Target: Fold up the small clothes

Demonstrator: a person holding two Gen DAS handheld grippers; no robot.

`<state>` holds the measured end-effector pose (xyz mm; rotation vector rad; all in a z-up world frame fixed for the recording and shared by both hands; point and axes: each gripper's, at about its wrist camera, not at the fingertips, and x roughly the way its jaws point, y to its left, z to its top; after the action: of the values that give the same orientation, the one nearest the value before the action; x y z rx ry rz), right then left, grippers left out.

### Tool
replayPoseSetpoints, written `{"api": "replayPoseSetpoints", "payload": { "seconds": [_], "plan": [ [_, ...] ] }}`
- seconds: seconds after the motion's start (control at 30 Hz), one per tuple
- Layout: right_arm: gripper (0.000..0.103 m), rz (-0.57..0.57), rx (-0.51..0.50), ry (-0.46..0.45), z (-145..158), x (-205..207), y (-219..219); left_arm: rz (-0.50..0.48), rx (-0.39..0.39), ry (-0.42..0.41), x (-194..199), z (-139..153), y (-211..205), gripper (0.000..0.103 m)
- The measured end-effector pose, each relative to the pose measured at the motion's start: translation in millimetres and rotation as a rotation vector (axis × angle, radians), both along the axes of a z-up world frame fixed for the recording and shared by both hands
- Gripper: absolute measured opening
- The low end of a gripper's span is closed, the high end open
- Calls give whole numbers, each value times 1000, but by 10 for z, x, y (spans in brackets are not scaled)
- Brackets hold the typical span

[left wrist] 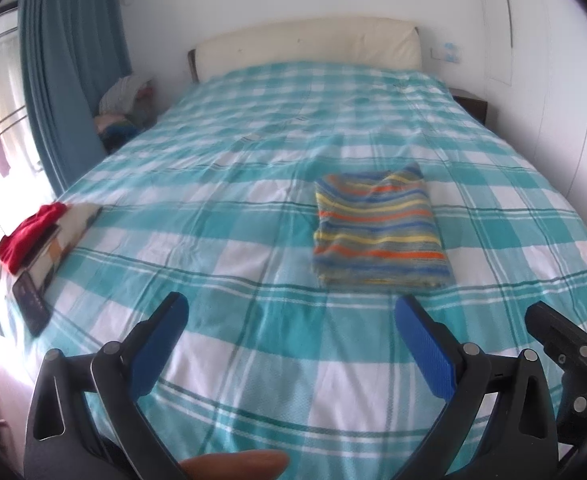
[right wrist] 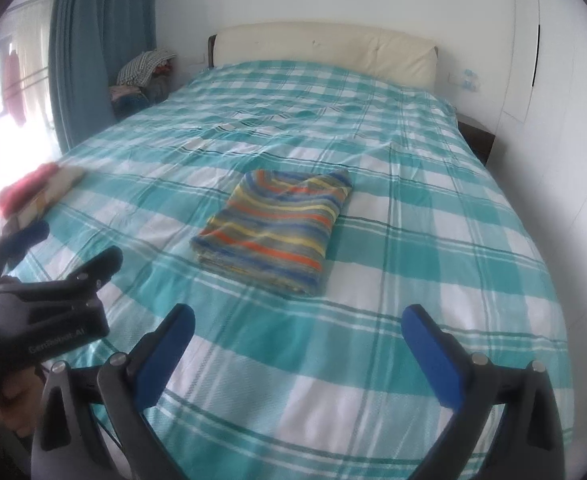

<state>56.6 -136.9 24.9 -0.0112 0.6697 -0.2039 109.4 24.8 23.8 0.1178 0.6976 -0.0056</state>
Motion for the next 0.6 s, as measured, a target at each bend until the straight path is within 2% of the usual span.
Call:
{"api": "replayPoseSetpoints", "payload": {
  "seconds": [0.6],
  "plan": [
    [102,-10,-43,-2,179,-75,148,1,-9,18,-109,146,82,103]
  ]
}}
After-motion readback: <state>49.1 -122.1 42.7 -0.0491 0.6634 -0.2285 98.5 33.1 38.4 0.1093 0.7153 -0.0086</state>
